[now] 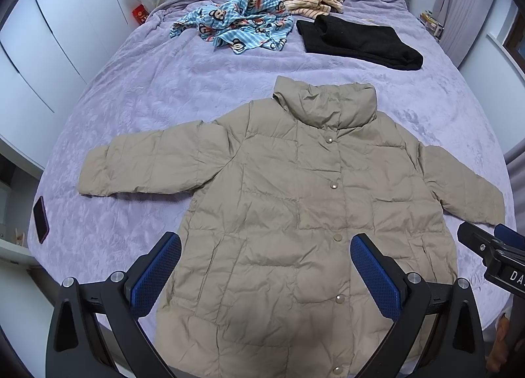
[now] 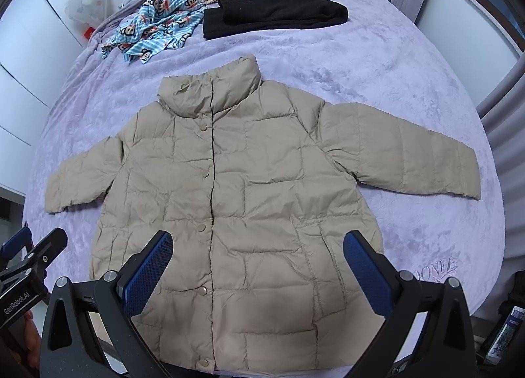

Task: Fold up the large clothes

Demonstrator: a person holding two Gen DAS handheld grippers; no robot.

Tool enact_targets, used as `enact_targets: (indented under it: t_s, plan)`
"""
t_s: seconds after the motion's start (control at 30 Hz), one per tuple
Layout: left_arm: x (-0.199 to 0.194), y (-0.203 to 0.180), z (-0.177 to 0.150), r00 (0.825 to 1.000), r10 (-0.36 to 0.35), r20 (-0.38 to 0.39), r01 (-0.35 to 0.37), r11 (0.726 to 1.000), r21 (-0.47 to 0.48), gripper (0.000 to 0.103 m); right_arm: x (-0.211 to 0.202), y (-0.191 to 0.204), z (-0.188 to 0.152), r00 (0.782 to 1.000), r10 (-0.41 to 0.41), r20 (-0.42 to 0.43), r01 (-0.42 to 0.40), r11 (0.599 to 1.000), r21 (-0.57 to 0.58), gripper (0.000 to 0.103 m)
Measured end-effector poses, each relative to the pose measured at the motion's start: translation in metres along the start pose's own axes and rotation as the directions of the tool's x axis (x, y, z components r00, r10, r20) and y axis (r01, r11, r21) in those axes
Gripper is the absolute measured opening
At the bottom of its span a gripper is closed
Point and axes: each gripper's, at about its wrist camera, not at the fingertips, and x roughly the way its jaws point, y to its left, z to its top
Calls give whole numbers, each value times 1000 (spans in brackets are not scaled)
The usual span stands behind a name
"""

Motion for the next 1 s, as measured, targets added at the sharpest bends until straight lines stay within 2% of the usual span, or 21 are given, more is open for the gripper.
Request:
enact_targets:
  t_s: [1.0]
  plan:
    - [2, 4, -3, 1000, 1, -7, -1, 1000, -3, 103, 0, -1, 1, 1000, 5, -7, -5, 1000, 0, 103]
